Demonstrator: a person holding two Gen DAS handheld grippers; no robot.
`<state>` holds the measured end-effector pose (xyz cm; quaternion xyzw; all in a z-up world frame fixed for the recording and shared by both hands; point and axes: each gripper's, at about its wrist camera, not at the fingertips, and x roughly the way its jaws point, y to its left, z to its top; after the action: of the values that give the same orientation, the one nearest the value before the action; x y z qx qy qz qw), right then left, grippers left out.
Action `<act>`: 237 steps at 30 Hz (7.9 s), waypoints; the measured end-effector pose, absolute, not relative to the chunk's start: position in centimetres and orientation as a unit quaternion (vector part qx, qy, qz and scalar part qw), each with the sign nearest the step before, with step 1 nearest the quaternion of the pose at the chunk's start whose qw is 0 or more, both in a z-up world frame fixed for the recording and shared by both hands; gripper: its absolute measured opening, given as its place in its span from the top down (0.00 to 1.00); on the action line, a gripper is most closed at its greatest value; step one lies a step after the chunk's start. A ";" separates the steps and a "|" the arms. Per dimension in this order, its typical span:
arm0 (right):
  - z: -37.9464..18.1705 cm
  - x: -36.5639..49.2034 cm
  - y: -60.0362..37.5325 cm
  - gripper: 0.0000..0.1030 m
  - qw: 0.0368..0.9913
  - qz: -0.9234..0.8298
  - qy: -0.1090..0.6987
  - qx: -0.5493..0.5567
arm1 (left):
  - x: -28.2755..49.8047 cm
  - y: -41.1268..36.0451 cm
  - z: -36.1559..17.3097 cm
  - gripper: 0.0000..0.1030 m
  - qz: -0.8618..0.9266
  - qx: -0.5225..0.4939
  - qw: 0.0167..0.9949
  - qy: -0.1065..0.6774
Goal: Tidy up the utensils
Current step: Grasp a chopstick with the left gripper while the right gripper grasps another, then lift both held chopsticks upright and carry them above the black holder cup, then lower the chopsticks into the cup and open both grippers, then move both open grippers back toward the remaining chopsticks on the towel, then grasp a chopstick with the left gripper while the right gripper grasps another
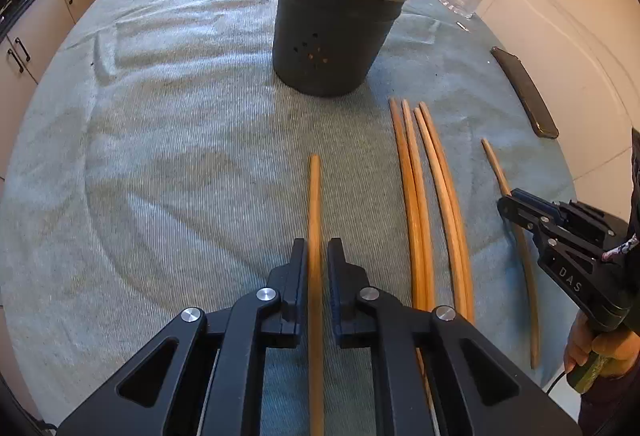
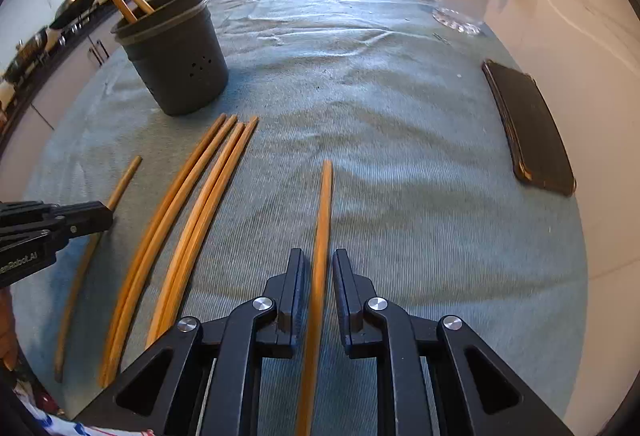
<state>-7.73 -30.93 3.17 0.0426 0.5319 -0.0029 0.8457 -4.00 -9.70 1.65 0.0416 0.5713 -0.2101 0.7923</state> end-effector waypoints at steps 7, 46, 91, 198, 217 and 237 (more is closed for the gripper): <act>3.1 -5.2 -30.0 0.76 0.843 0.010 0.537 -0.002 | -3.5 -9.4 1.8 0.91 -0.209 0.032 0.800 0.561; 16.4 -17.3 -27.1 0.94 0.947 0.077 0.304 0.073 | -17.0 -4.1 16.3 0.95 -0.220 -0.001 0.923 0.314; 27.3 -10.8 -29.4 0.94 0.970 0.102 0.200 0.090 | -12.4 -4.5 28.6 0.95 -0.251 -0.010 0.945 0.211; 3.3 -10.5 -26.2 0.63 0.893 0.009 0.447 0.054 | -9.5 -7.0 5.0 0.42 -0.144 0.012 0.875 0.461; 2.8 -11.2 -27.9 0.60 0.897 0.001 0.435 0.078 | -6.5 -13.3 1.6 0.81 -0.245 0.036 0.836 0.490; 2.6 -11.0 -28.1 0.52 0.897 0.019 0.431 0.095 | -4.8 -14.9 1.6 0.94 -0.247 0.035 0.828 0.501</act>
<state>-11.02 -28.10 2.60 0.0955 0.4311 0.0191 0.8970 -4.76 -14.94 1.55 0.0355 0.5013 -0.2471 0.8284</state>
